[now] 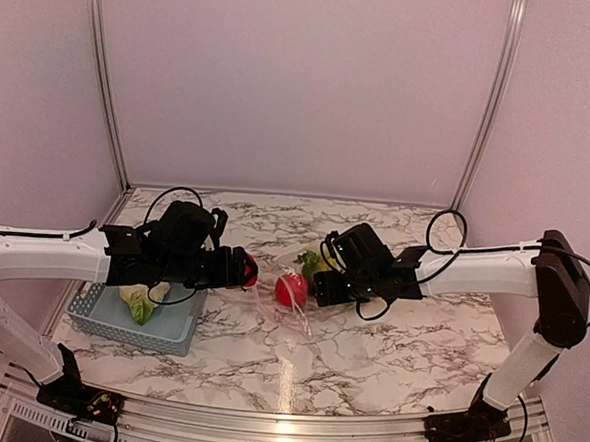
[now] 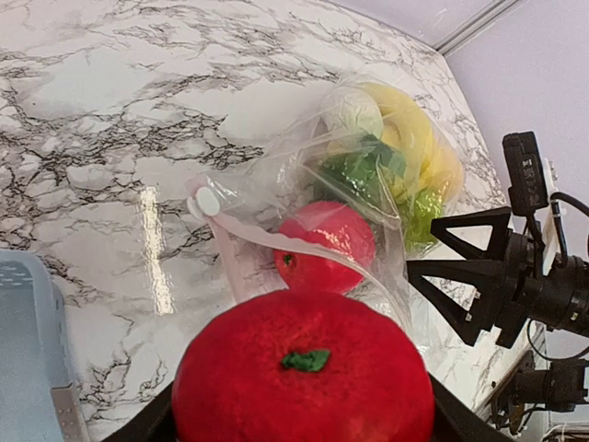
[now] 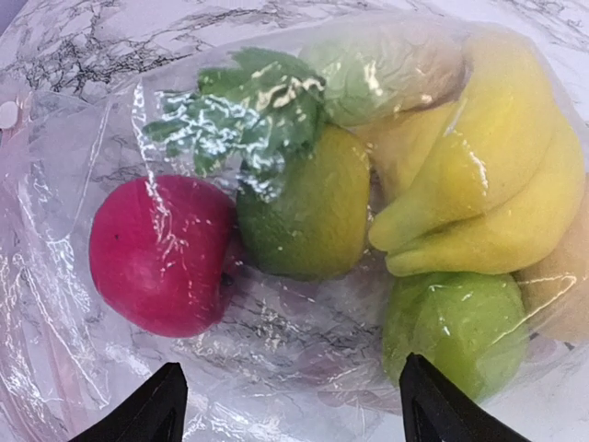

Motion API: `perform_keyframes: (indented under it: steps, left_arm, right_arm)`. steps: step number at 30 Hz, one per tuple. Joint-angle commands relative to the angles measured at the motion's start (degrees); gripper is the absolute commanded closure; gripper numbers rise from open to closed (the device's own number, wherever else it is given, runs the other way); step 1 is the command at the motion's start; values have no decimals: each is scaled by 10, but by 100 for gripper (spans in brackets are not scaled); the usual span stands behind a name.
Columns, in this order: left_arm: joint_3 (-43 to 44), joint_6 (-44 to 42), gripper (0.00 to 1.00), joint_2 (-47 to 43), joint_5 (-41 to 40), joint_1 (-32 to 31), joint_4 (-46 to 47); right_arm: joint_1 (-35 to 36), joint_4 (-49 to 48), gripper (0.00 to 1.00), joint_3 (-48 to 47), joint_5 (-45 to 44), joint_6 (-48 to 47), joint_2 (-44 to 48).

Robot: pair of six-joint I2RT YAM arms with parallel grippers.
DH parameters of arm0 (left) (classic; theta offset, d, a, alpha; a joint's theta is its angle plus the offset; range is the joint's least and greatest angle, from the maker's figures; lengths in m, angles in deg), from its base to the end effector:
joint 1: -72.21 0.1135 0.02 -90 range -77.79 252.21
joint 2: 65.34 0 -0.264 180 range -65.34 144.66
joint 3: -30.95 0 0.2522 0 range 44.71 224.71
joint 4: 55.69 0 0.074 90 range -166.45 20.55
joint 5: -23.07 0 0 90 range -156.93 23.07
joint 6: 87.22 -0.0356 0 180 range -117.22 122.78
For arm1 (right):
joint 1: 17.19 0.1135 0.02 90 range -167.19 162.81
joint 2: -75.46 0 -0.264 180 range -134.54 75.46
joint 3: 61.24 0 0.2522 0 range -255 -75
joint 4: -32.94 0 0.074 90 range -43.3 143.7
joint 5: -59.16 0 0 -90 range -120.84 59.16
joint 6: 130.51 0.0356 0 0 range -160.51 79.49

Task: Open the zip-top bag and remove the fake food
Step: Place the fake fruit in the bin.

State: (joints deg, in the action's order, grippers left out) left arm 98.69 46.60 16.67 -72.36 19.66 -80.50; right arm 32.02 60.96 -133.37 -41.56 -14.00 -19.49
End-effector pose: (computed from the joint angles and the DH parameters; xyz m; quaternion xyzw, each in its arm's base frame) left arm 0.1928 -0.2462 0.2438 0.0483 0.9008 -0.2915 0.3182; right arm 0.2298 0.2562 0.1942 -0.1539 0.9259 0.1353 0.3174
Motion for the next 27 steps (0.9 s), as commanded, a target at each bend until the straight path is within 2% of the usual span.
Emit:
perform_keyframes:
  steps: [1,7,12,19,27]
  left_arm:
    - [-37,26,39,-72,-65,0,-53]
    - [-99,71,38,-170,-135,22,-91]
    - [-149,93,38,-199,-131,69,-74]
    - [-192,93,38,-165,-89,132,-9]
    - [-202,91,38,-101,-59,148,50]
  right_arm:
    - [-3,14,23,-30,-7,-1,16]
    - [-1,18,23,-42,-9,-2,26]
    - [1,31,23,-49,-17,-5,42]
    - [1,40,23,-44,-25,-3,67]
    - [1,45,22,-40,-26,-3,72]
